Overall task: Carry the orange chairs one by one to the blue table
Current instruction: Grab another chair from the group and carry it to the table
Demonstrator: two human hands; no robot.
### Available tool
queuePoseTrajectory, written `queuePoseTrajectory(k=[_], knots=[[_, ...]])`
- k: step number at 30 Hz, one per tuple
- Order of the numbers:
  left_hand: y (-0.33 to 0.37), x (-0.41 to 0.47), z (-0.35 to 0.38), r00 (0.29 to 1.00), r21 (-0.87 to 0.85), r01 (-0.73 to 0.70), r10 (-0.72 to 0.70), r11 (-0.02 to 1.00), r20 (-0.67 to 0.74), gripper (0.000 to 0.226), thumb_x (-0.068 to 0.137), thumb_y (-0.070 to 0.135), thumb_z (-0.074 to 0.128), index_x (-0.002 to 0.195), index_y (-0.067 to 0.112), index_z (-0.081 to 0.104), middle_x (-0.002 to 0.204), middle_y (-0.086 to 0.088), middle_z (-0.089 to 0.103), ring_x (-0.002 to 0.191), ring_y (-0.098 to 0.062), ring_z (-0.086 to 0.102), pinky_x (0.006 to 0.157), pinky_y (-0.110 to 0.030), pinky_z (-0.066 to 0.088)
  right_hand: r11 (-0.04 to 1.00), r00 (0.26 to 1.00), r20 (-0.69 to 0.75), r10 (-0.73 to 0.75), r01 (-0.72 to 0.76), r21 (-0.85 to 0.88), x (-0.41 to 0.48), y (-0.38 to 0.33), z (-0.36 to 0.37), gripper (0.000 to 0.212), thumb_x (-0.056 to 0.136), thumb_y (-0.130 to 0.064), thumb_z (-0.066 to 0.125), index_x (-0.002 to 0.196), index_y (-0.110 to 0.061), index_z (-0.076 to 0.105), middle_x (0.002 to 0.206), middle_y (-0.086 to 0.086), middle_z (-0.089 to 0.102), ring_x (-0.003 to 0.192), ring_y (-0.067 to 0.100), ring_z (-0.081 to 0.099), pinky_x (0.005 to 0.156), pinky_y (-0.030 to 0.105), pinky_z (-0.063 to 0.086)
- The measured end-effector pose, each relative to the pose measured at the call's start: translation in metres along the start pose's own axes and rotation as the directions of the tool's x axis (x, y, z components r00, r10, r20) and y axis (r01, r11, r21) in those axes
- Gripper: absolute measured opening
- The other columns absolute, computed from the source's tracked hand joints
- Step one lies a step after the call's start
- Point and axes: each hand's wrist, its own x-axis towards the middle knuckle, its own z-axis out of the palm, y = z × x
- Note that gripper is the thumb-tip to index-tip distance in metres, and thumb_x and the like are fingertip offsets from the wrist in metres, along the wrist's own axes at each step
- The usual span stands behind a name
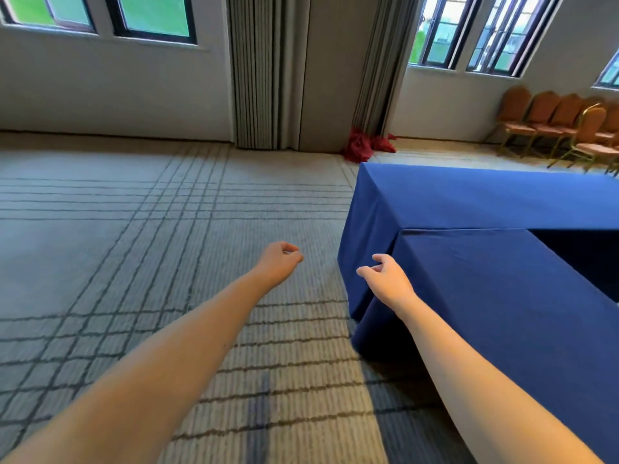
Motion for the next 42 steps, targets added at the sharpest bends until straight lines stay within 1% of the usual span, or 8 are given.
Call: queuePoseTrajectory(k=[3,6,12,17,27,33,36,42], knots=[[0.006,0.06,-0.014,1.0,-0.01,0.021,-0.021,1.0,-0.021,0.014,0.096,0.02,0.055,0.109,0.013,0.055,0.101,-0.005,0.058,0.092,-0.019,0.057,0.072,-0.026,0.041,1.0,1.0,0.014,0.002,-0.002,0.006,0.062,-0.016,0.014,0.06,0.096,-0.031,0.055,0.149,-0.015,0.034,0.092,-0.012,0.053,0.074,0.0,0.048,0.067,0.019,0.039],[0.013,0.145,-0.037,1.0,0.007,0.022,-0.022,1.0,-0.007,0.021,0.096,0.022,0.055,0.114,0.013,0.056,0.102,-0.005,0.06,0.09,-0.018,0.058,0.066,-0.026,0.042,1.0,1.0,0.012,0.004,-0.004,0.02,0.143,-0.047,0.03,0.058,0.096,-0.03,0.055,0.149,-0.014,0.035,0.094,-0.012,0.052,0.078,0.002,0.048,0.068,0.028,0.041],[0.062,0.327,-0.094,0.997,0.071,-0.063,0.06,0.995,0.045,0.027,0.095,0.023,0.056,0.119,0.011,0.058,0.109,-0.01,0.065,0.094,-0.021,0.062,0.079,-0.032,0.047,0.997,0.997,-0.07,0.014,-0.009,0.071,0.306,-0.126,0.058,0.056,0.097,-0.027,0.054,0.148,-0.012,0.036,0.104,-0.001,0.057,0.102,0.021,0.058,0.087,0.035,0.044],[0.092,0.449,-0.119,0.988,0.123,-0.118,0.104,0.985,0.112,0.033,0.094,0.028,0.055,0.123,0.013,0.058,0.11,-0.005,0.065,0.103,-0.021,0.063,0.092,-0.038,0.051,0.993,0.994,-0.102,0.032,-0.021,0.112,0.412,-0.167,0.069,0.056,0.096,-0.028,0.057,0.146,-0.012,0.039,0.116,-0.001,0.056,0.101,0.014,0.05,0.088,0.029,0.04],[0.151,0.69,-0.107,0.96,0.129,-0.202,0.169,0.971,0.224,0.034,0.095,0.028,0.056,0.126,0.014,0.055,0.114,-0.005,0.063,0.1,-0.019,0.063,0.085,-0.034,0.052,0.992,0.979,-0.195,0.061,-0.038,0.117,0.644,-0.206,0.057,0.056,0.095,-0.026,0.057,0.146,-0.012,0.039,0.132,0.005,0.054,0.106,0.015,0.049,0.086,0.027,0.038],[0.22,0.848,-0.085,0.945,0.141,-0.239,0.196,0.961,0.262,0.038,0.095,0.028,0.057,0.13,0.013,0.053,0.115,-0.004,0.062,0.101,-0.017,0.062,0.083,-0.029,0.05,0.99,0.958,-0.281,0.059,-0.021,0.136,0.8,-0.232,0.012,0.044,0.086,-0.034,0.057,0.127,-0.021,0.05,0.111,-0.006,0.056,0.099,0.01,0.055,0.08,0.025,0.044],[0.244,0.911,-0.072,0.944,0.117,-0.226,0.187,0.967,0.271,0.036,0.095,0.029,0.056,0.127,0.015,0.053,0.113,-0.003,0.062,0.098,-0.016,0.063,0.078,-0.028,0.053,0.987,0.943,-0.316,0.105,-0.061,0.148,0.864,-0.243,-0.006,0.053,0.091,-0.03,0.058,0.139,-0.011,0.048,0.132,0.002,0.055,0.119,0.02,0.053,0.098,0.034,0.043],[0.283,1.041,-0.038,0.932,0.133,-0.232,0.181,0.964,0.314,0.038,0.095,0.031,0.056,0.13,0.015,0.052,0.115,-0.002,0.062,0.1,-0.015,0.062,0.079,-0.027,0.05,0.983,0.933,-0.327,0.15,-0.106,0.149,0.989,-0.25,-0.032,0.056,0.092,-0.029,0.059,0.144,-0.012,0.043,0.138,0.006,0.052,0.116,0.02,0.053,0.093,0.032,0.043]])
